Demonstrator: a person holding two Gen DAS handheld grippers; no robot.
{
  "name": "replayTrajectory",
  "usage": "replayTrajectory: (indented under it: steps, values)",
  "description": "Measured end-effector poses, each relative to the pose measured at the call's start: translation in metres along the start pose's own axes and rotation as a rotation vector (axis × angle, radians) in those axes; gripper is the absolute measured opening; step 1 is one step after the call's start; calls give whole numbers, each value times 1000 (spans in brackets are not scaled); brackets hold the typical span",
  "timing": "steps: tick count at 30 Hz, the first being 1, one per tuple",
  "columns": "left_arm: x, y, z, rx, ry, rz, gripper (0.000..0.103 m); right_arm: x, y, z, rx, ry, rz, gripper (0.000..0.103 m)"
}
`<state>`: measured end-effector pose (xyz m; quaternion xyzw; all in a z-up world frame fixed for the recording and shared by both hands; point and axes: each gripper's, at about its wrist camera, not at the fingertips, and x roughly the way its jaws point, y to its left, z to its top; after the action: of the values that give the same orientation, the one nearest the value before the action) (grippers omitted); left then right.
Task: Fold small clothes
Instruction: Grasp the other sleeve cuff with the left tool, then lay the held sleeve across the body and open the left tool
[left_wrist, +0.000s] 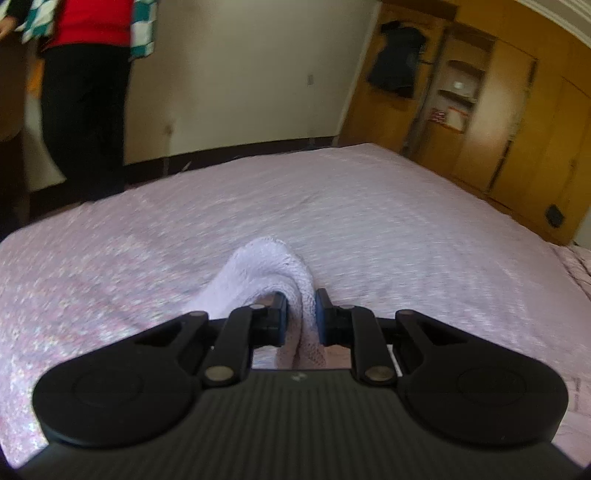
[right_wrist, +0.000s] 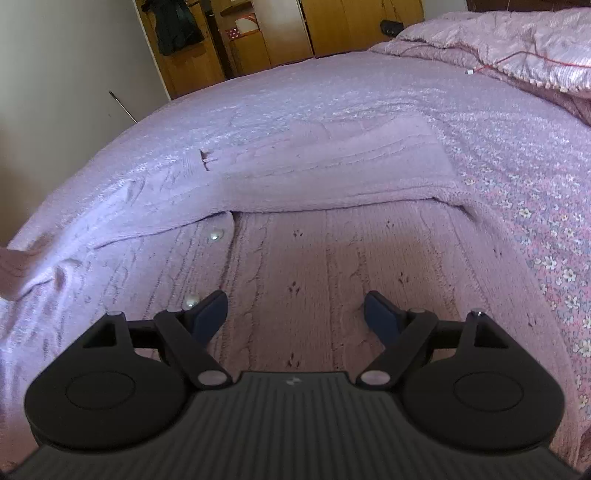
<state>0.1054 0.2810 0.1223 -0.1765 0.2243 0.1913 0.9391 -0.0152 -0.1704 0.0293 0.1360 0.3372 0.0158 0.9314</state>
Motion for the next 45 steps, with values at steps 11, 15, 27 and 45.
replayTrajectory:
  steps: [11, 15, 27, 45]
  values:
    - [-25, -105, -1, 82, -15, -162, 18, -14, -7, -6, 30, -17, 13, 86]
    - [-28, -145, -14, 150, -10, -210, 18, -20, -11, -7, 43, -18, 6, 86]
    - [-17, -239, -78, 247, 121, -349, 18, -30, -28, -13, 87, -14, -14, 87]
    - [-7, -261, -160, 450, 312, -340, 49, -32, -30, -18, 101, -19, 15, 94]
